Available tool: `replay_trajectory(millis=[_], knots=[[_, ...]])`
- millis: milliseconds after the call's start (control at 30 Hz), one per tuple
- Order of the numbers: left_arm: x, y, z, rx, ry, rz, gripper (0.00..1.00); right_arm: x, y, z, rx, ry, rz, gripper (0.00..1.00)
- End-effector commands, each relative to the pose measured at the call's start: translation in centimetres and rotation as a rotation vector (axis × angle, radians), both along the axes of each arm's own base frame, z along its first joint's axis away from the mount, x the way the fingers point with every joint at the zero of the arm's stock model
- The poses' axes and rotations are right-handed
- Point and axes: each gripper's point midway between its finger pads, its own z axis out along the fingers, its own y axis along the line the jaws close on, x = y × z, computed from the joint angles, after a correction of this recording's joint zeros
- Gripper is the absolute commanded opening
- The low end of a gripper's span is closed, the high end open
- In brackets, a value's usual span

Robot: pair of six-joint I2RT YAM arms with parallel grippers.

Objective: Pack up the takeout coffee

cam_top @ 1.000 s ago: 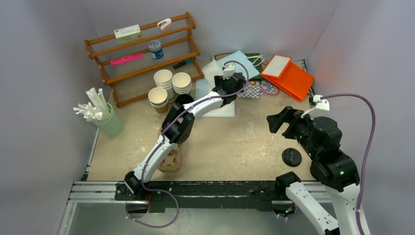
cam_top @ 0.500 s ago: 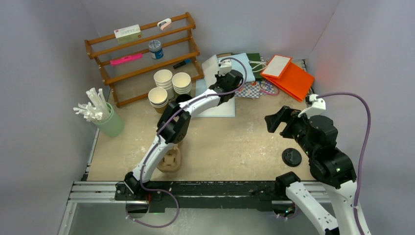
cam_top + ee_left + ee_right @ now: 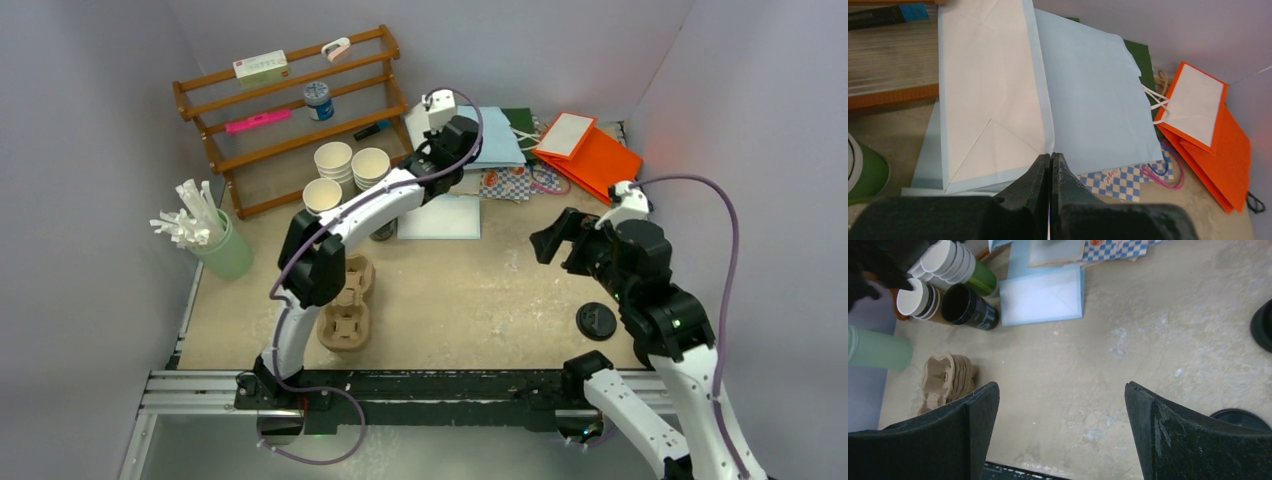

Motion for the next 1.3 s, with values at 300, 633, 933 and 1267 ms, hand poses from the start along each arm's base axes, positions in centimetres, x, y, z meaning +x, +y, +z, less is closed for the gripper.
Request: replay_trajectory(millis=[300,633,933,1267], knots=[[-7.0,0.5,5.2,-0.307,0.106,-0.122,0.00,7.8,5.6,-0.6,0.260,0.162,-0.046,0.95],[-9.6,-0.1,5.4,-0.425,0.159,-0.187,0.00,13.7,4.7,-3.1,0.584,0.286,-0.283,0.96],[-10.3,-1.3,6.0,-0.512,0.174,-0.240,0.00,16.8,3.4,-6.7,0.713,0.392,-0.464,0.99],[-11.4,-1.7,6.0,-0.575,0.205,-0.274,0.00,17.3,0.2,-12.2,0.630,0.409,-0.636,0.99]])
